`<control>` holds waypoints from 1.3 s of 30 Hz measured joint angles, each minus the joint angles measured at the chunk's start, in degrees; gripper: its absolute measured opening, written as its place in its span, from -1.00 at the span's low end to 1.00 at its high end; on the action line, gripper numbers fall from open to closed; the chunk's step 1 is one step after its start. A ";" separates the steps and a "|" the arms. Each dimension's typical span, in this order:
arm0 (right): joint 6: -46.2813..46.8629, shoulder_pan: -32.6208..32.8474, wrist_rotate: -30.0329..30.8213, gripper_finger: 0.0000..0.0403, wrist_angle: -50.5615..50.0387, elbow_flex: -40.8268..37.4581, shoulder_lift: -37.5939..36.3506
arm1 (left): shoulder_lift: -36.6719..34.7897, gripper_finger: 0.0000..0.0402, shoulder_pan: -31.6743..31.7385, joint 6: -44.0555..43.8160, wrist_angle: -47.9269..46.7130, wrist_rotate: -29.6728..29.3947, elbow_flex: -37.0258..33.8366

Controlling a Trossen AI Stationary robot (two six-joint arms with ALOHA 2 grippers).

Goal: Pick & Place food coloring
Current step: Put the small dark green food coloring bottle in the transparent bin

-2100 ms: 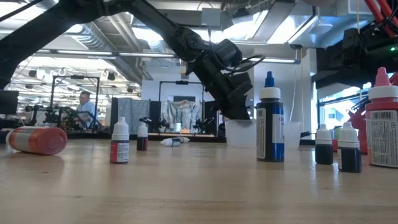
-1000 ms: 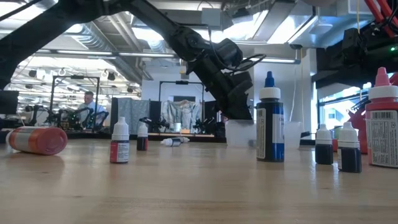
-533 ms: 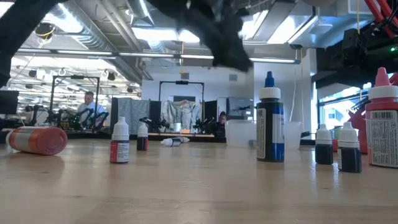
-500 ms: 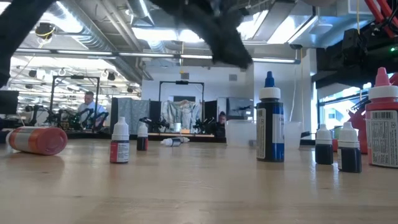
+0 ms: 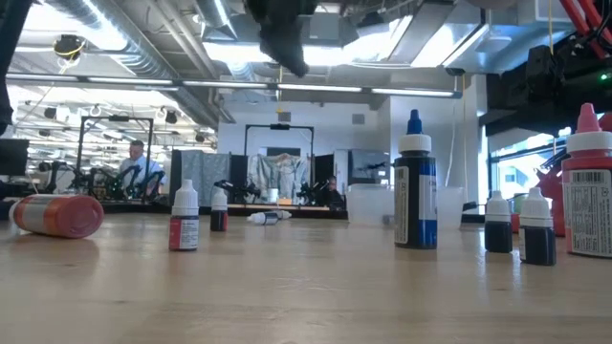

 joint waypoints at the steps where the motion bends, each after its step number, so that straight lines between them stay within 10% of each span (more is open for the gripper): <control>1: 0.00 0.00 0.00 0.13 0.02 0.00 0.00 | 0.01 -0.19 0.77 -0.89 -0.02 -1.61 -0.01; 13: 0.33 0.02 -0.12 0.13 0.21 0.00 0.01 | 9.05 -0.19 10.85 -17.75 4.94 -3.13 -6.07; 39: 3.29 0.02 1.31 0.13 0.32 0.01 0.00 | 25.63 -0.22 16.51 -21.80 10.87 3.10 -6.65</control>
